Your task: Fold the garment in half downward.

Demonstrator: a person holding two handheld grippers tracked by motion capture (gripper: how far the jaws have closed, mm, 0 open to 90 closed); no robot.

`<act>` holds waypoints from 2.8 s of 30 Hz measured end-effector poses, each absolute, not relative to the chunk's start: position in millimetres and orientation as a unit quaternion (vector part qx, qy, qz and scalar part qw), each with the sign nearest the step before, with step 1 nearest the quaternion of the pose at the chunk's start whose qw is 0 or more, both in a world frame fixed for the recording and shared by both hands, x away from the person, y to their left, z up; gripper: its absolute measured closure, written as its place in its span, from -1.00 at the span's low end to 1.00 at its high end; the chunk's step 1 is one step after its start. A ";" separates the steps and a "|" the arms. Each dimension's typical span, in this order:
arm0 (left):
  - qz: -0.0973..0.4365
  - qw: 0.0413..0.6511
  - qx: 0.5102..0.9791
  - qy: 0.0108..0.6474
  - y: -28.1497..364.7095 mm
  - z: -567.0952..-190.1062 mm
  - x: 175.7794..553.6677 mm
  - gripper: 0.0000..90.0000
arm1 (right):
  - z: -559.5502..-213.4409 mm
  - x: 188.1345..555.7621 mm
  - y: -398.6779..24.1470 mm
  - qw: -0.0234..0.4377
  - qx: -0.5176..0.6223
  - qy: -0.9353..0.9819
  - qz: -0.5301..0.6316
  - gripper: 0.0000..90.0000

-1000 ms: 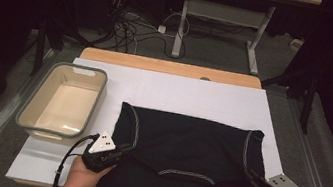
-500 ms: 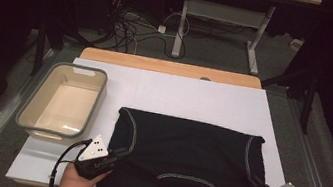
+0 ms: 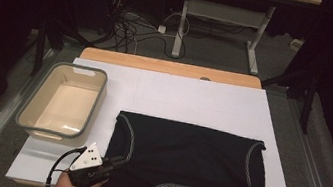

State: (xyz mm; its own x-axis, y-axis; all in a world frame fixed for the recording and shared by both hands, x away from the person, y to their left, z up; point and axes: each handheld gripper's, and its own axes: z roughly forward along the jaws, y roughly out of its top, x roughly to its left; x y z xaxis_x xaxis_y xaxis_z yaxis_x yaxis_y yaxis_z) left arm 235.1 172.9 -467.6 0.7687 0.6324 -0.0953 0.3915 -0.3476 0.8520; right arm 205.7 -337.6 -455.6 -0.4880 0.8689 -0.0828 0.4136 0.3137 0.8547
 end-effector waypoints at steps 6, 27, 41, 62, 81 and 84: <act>0.126 0.471 0.819 0.304 173.4 -468.2 218.8 0.79 | -453.6 193.5 -339.4 0.280 0.422 0.759 0.410 0.77; 0.111 0.463 0.832 0.286 179.0 -473.4 181.7 0.79 | -455.9 155.1 -341.6 0.273 0.415 0.764 0.412 0.77; 0.091 0.480 0.816 0.308 183.7 -482.2 191.8 0.20 | -462.7 161.7 -342.1 0.241 0.430 0.760 0.424 0.07; 0.089 0.473 0.802 0.354 189.6 -488.3 209.2 -0.81 | -478.9 174.5 -345.9 0.244 0.450 0.737 0.441 -1.00; 0.115 0.493 0.785 0.357 183.4 -460.0 255.9 -1.00 | -477.6 173.7 -346.0 0.250 0.449 0.738 0.438 -1.00; 0.102 0.493 0.783 0.365 179.5 -459.6 276.1 -1.00 | -477.3 173.8 -346.0 0.249 0.448 0.739 0.438 -0.99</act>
State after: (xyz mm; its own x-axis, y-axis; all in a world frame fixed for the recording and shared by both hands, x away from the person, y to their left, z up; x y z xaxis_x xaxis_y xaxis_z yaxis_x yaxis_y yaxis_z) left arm 276.1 179.5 -459.6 0.7127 0.6721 -0.2009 0.4718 -0.2474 0.8463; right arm 173.8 -346.0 -477.3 -0.4752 0.8796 0.0246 0.4444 0.2158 0.8694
